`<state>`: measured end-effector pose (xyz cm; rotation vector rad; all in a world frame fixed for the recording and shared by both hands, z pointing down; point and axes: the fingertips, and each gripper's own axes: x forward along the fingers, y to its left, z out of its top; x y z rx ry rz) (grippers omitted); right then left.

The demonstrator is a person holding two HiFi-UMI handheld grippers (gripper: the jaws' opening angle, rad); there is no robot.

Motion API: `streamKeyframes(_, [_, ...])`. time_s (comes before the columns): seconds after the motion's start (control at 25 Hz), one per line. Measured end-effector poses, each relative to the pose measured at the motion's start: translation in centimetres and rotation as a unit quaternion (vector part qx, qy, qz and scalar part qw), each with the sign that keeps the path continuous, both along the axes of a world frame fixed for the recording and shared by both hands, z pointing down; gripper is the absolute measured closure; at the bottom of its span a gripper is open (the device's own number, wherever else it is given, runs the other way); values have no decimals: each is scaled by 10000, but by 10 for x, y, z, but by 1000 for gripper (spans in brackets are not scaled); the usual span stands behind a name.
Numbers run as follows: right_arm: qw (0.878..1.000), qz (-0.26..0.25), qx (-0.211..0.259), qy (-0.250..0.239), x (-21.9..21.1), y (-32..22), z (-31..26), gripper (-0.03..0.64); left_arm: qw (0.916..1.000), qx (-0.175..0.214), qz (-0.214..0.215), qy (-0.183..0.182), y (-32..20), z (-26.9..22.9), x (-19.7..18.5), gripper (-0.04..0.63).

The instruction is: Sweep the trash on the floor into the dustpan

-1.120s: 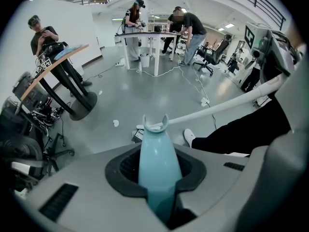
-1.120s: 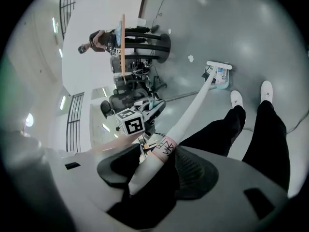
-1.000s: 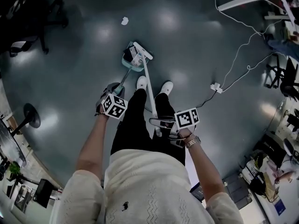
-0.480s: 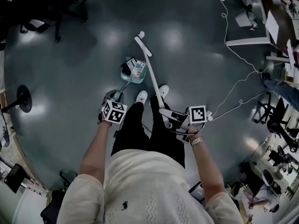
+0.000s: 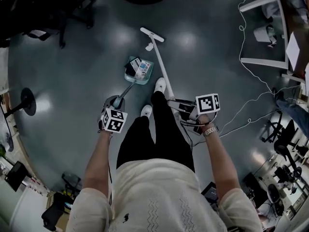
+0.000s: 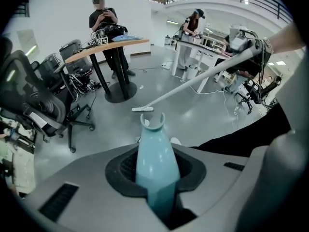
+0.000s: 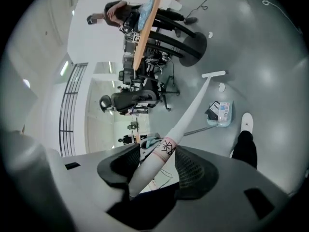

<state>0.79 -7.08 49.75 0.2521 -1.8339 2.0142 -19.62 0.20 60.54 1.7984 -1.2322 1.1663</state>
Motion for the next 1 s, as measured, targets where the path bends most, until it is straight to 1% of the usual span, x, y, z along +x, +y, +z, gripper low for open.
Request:
streamKeyframes(0.12, [9987,-480,-9,145,4,-32,20,396,9999,-56,-85,-26,-36,3,-3,503])
streamKeyframes(0.24, [9976,-634,-100,268,13,-52,35,396,10000,-55,-41,-24,-67,8,2,503])
streamKeyframes(0.32, [9966,-738,-197,323,12,-48,41,396,10000,-61,-47,26,-78,12,2,503])
streamKeyframes(0.44, [9952,-857,-371,297,-1,-21,42,396,9999,-83,51,45,-82,16,-3,503])
streamKeyframes(0.56, [9944,-917,-434,290,-19,13,39,396,9998,-47,171,27,-85,19,-10,503])
streamKeyframes(0.76, [9952,-549,-804,110,-49,74,23,396,9997,-59,211,92,-75,23,-17,503])
streamKeyframes(0.88, [9952,-532,-795,204,-59,106,19,396,9994,-57,334,84,-70,24,-19,503])
streamKeyframes(1.0, [9955,-480,-785,211,-63,124,15,396,9990,-81,438,87,-62,25,-20,503])
